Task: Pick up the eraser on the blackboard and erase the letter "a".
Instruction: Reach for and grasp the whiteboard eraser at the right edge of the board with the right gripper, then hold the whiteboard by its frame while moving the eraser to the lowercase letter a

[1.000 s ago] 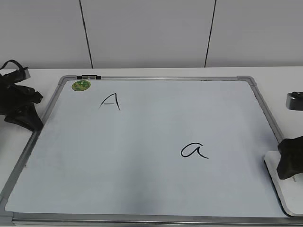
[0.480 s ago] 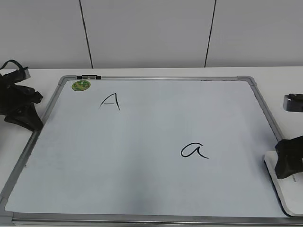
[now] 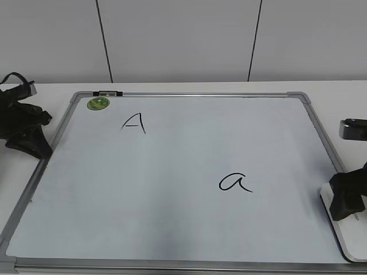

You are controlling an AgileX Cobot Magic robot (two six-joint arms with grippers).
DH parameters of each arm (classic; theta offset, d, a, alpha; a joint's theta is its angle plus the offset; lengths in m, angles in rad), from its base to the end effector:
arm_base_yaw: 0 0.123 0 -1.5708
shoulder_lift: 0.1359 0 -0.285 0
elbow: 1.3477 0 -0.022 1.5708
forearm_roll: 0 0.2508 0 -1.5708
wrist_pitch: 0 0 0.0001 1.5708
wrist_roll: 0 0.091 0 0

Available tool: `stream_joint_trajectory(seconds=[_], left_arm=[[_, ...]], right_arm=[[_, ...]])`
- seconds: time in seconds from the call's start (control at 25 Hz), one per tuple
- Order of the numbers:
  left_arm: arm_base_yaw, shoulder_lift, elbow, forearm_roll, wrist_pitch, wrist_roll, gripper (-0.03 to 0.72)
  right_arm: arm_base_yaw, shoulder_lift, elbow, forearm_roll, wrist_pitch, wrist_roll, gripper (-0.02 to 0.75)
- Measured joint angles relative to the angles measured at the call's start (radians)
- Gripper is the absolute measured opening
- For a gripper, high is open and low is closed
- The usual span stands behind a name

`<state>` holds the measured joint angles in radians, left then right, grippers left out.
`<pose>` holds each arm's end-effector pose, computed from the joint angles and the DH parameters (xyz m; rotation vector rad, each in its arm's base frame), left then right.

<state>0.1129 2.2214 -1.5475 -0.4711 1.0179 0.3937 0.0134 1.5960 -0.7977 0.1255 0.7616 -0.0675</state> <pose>0.4255 0.0129 0.1199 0.0351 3.0160 -0.5980 0.2591 0.0113 0.1671 0.0087 3.0383 0.1343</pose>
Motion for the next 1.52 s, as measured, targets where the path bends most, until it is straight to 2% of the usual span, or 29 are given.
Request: stream_joint_trajectory(seconds=[1.04, 1.2, 1.52], left_arm=[[0.0, 0.0, 0.0, 0.0, 0.0, 0.0, 0.05], [0.0, 0.0, 0.0, 0.0, 0.0, 0.0, 0.05], [0.0, 0.0, 0.0, 0.0, 0.0, 0.0, 0.05]], right_arm=[[0.0, 0.068, 0.0, 0.005, -0.041, 0.0, 0.594], [0.0, 0.068, 0.0, 0.005, -0.042, -0.002, 0.553], [0.0, 0.068, 0.0, 0.005, -0.042, -0.002, 0.54]])
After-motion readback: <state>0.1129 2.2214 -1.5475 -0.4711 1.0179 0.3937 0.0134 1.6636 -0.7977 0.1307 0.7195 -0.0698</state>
